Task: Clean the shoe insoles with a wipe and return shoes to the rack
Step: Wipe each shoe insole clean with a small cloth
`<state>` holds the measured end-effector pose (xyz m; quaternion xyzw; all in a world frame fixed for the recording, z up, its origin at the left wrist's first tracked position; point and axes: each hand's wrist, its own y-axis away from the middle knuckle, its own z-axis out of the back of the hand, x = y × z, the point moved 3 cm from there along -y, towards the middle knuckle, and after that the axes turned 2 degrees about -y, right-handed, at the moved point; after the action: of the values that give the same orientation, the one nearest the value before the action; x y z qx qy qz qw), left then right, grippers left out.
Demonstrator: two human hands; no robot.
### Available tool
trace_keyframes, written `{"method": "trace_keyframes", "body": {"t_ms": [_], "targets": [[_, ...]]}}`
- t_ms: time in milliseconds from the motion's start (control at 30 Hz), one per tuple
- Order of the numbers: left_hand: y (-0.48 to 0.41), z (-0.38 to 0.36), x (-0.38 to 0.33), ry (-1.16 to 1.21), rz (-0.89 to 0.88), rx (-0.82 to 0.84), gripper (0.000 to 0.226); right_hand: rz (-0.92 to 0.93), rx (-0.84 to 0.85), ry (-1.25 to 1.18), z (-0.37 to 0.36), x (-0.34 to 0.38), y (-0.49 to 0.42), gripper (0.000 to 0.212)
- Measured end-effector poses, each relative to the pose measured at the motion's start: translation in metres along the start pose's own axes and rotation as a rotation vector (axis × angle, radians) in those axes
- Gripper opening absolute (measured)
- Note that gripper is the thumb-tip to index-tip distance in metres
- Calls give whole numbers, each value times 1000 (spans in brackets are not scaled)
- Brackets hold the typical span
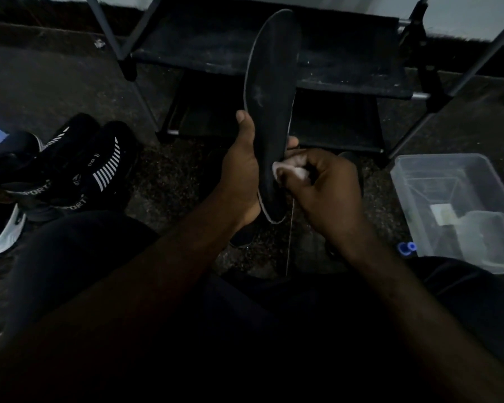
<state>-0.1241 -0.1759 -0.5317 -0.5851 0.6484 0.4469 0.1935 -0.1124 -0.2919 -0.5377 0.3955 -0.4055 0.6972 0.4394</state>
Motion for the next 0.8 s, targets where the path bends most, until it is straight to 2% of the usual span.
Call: {"method": "trace_keyframes", "body": {"t_ms": [33, 133, 200, 333, 533, 667, 800], "targets": [[-1, -2, 0, 14, -4, 2, 87, -21, -14, -4, 2, -2, -2, 7], [-1, 2, 1, -6, -5, 17, 80, -37, 174, -97, -7, 5, 8, 7], [-1, 5, 4, -37, 5, 40, 78, 2, 225, -91, -12, 9, 15, 9], [-4, 5, 5, -26, 13, 41, 82, -10, 19, 34, -4, -6, 1, 5], [-9, 8, 4, -30, -96, -24, 74, -192, -136, -296, 20, -8, -4, 3], [-8, 7, 4, -38, -85, 3, 75, -254, -119, -405, 25, -6, -6, 7], [-10, 9, 7, -9, -74, 49, 74, -115, -99, -296, 15, -1, -2, 13]]}}
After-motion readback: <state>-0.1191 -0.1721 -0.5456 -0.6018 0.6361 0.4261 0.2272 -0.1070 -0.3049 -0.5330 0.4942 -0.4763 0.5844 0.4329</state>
